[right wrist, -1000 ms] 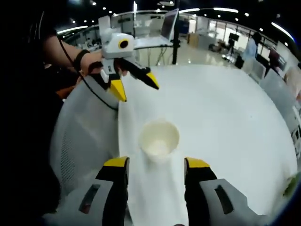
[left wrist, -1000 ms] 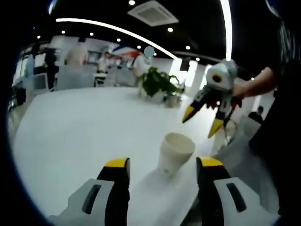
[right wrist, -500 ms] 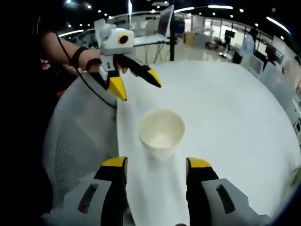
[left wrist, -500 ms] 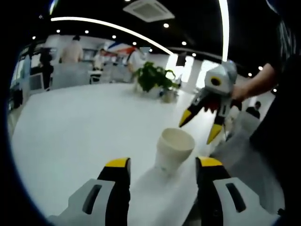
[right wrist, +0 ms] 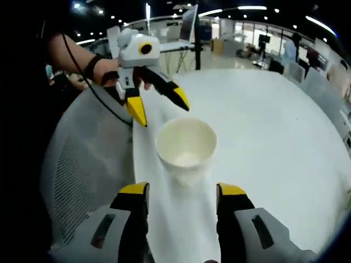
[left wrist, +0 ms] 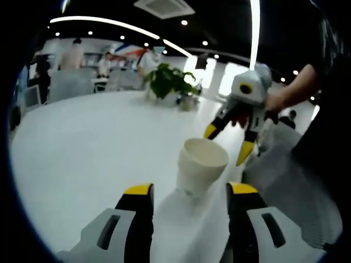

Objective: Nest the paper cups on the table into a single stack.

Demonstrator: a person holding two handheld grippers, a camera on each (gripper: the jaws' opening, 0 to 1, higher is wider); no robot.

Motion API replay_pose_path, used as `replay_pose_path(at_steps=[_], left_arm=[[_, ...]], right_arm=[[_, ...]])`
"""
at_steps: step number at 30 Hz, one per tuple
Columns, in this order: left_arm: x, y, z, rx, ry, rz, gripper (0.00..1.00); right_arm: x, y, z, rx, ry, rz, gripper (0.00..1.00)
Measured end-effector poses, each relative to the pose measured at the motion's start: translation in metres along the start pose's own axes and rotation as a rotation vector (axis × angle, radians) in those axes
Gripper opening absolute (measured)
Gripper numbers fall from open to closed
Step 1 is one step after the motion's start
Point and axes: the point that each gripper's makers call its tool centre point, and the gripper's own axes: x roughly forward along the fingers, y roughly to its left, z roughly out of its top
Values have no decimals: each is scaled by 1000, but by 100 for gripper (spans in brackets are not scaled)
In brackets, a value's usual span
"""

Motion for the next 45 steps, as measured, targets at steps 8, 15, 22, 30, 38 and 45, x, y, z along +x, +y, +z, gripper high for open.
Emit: replay_pose_path(at_steps=[8, 15, 22, 30, 38, 45], left_arm=[[11, 2, -4, 18, 27, -35, 51], [16, 4, -8, 21, 46, -56, 52], [20, 3, -14, 37, 65, -77, 51], [27, -2, -6, 75, 58, -101, 50], [31, -5, -3, 126, 72, -131, 45], [38, -11, -2, 148, 78, -155, 42]], right_arm=[[11, -7, 0, 7, -3, 4, 46], [17, -8, -2, 8, 1, 13, 45], [22, -8, 0, -1, 1, 19, 45], [24, -10, 3, -27, -2, 26, 40], [24, -11, 11, -44, -18, 34, 36], [31, -6, 16, -50, -35, 53, 39]])
